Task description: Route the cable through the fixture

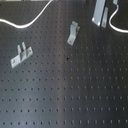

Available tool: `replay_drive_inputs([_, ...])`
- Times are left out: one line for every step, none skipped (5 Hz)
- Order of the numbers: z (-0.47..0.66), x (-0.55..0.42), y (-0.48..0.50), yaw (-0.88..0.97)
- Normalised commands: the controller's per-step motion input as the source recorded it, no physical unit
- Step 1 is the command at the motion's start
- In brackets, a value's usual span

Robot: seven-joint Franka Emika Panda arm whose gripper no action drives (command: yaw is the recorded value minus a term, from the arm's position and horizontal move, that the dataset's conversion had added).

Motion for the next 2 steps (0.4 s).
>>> replay_drive_inputs([0.01,-0.399,-0.223,0.07])
replay_drive_inputs([0.01,-0.432,-0.218,0.14])
